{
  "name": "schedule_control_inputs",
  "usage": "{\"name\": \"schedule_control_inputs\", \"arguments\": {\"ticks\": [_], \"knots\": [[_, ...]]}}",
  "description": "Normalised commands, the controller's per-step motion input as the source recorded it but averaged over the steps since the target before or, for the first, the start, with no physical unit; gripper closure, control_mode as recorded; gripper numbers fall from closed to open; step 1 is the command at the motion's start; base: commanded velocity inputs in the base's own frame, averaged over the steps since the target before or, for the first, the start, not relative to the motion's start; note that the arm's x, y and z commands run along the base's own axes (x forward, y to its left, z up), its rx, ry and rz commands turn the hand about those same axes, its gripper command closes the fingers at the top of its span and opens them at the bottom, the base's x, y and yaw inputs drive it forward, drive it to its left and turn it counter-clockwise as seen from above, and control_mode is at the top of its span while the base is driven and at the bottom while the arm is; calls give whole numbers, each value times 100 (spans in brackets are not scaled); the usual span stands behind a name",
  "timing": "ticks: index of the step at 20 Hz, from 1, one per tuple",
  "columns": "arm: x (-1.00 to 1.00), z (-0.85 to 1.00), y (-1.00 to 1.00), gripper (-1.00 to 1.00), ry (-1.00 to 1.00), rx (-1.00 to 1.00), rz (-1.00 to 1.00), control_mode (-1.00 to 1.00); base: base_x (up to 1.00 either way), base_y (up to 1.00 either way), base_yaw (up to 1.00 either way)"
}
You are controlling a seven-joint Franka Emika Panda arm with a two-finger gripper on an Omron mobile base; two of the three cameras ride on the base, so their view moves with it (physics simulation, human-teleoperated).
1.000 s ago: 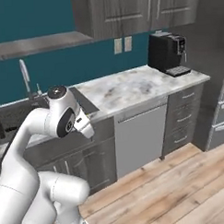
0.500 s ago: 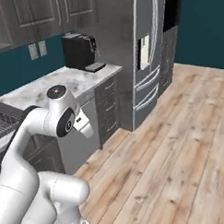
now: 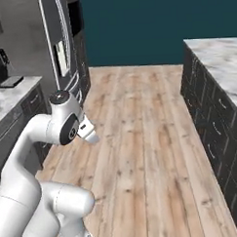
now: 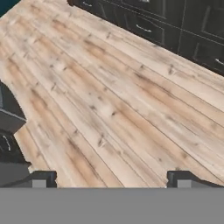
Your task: Pick the cup and pan and place them in the sink. Then turn on the water.
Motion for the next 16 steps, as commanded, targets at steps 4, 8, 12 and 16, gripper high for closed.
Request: {"name": "schedule_control_inputs", "arguments": {"ticks": [4, 8, 12, 16], "knots": [[0, 0, 0, -100, 0, 0, 0, 100, 18, -12, -72], [0, 0, 0, -100, 0, 0, 0, 100, 27, -8, -71], [0, 0, 0, -100, 0, 0, 0, 100, 33, -2, -70], [0, 0, 0, -100, 0, 0, 0, 100, 61, 4, -64]]}}
